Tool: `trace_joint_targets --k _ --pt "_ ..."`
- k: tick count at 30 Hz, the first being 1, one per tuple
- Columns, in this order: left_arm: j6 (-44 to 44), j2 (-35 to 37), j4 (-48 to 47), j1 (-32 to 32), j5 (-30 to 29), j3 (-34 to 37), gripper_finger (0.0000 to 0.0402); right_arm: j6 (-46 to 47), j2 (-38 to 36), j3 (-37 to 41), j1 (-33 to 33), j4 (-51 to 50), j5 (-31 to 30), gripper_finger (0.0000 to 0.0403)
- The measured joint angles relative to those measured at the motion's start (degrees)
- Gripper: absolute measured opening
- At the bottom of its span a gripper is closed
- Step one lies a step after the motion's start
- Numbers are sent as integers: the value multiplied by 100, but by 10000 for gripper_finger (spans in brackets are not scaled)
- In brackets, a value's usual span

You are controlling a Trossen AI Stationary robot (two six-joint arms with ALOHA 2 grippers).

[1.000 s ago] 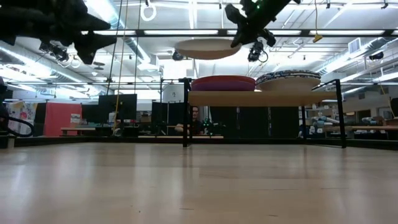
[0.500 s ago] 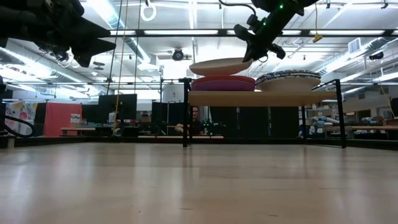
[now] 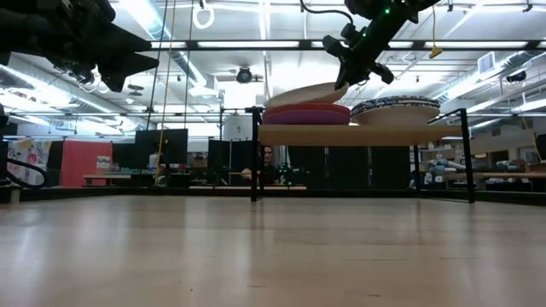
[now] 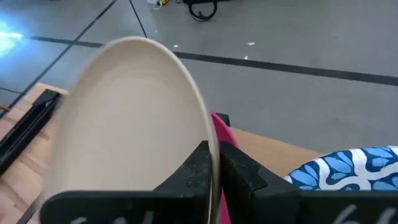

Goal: Place and stack plates onto a shelf
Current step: Stack the gray plate on top of the pink plate on the shelf, then return to Home Position

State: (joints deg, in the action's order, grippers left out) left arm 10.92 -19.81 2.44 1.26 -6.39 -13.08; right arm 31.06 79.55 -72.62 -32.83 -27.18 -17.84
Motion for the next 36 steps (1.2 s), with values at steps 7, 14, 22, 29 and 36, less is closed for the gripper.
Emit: trace_joint_targets --k 7,14,22,29,36 --pt "0 0 -2 0 0 1 192 86 0 2 -6 6 -1 50" --pt "-4 0 -4 0 -2 1 192 75 0 2 -26 11 -1 52" --pt "-9 0 -7 0 0 0 192 89 0 2 -109 13 -1 90" --pt "-21 0 -8 0 -2 1 192 91 0 2 -135 15 -1 163" --pt "-20 0 -9 0 0 0 192 91 0 2 -135 15 -1 210"
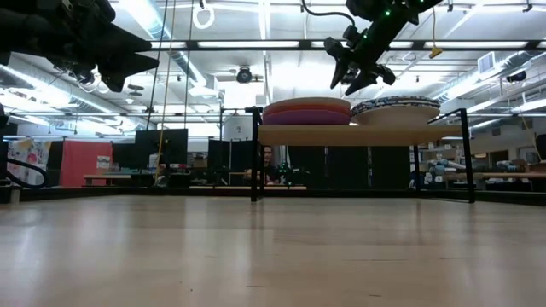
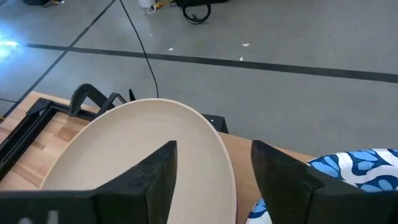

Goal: Place and stack plates onto a shelf
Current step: Return to Home Position

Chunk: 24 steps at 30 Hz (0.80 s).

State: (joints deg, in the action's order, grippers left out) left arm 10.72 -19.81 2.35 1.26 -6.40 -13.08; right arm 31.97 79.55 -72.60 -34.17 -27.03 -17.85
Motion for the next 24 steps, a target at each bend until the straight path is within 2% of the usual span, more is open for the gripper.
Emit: trace_joint_targets --k 6,15,19,24 --pt "-1 0 0 0 0 0 192 2 0 2 20 189 64 220" --pt "-543 22 28 0 -97 2 192 -102 0 2 456 732 1228 208" --pt "-584 238 -80 0 -282 2 192 -489 0 2 839 603 1305 187" --pt "-540 856 -660 2 -393 2 192 -664 -59 2 1255 327 1305 132"
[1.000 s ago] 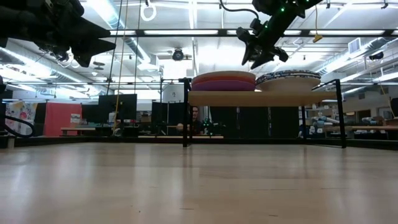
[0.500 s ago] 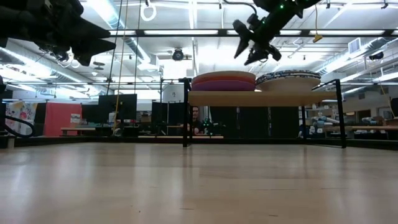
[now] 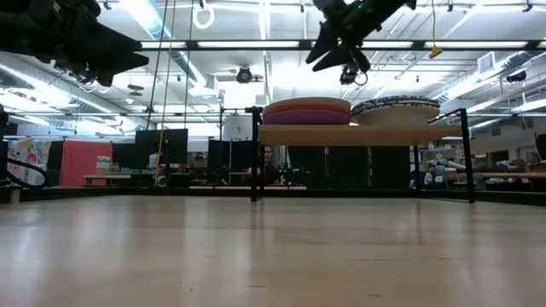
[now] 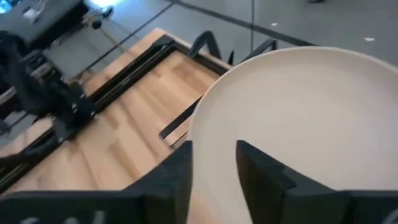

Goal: Place and stack plates onto a shelf
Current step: Return to Home Position

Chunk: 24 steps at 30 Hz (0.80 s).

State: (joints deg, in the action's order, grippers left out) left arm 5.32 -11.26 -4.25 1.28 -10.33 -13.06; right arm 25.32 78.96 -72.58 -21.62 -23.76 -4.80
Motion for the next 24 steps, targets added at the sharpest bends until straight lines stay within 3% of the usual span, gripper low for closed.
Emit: trace_joint_targets --k 5,12,16,24 --pt "1 485 -398 0 -2 10 192 -10 -258 4 327 -40 -2 73" --pt "0 701 43 0 0 508 192 -330 -879 4 826 -40 -135 10" --pt "0 708 583 0 0 840 192 -491 -1239 4 1151 -210 -397 9" --pt "-14 725 1166 0 -3 1260 192 -471 -1805 4 1874 -1273 -1552 15"
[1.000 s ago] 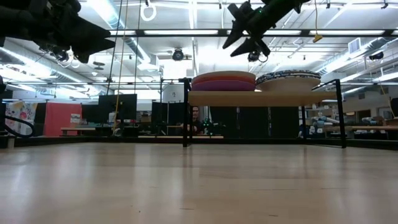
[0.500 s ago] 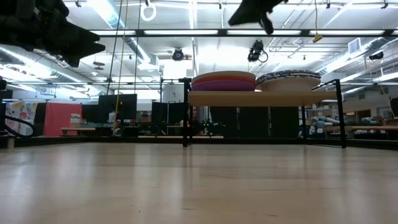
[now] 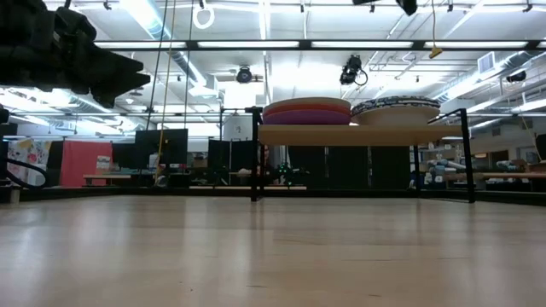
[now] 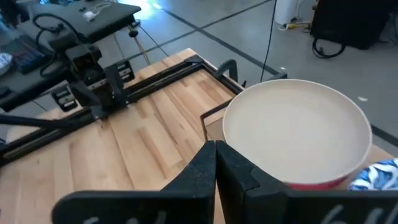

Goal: Place and stack plates onto a shelf
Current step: Return to Home Position

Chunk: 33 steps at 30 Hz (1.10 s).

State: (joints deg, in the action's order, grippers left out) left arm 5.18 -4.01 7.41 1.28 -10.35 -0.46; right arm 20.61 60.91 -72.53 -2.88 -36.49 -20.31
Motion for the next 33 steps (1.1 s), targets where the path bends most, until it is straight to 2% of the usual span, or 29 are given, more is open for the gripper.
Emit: trace_joint_targets --k 5,12,19,26,33 --pt "-34 -6 -6 0 1 -3 192 13 -315 336 422 37 -256 7" --pt "-49 -2 -3 0 3 -2 192 17 -1121 1458 761 539 -216 16" --pt "-48 -2 -1 0 4 -1 192 -108 -2297 2993 815 1580 211 10" --pt "-27 -2 -1 0 5 -1 192 -130 -3581 4507 813 2487 327 12" --pt "-25 -2 -2 0 5 1 192 -130 -4853 5541 813 2931 503 11"
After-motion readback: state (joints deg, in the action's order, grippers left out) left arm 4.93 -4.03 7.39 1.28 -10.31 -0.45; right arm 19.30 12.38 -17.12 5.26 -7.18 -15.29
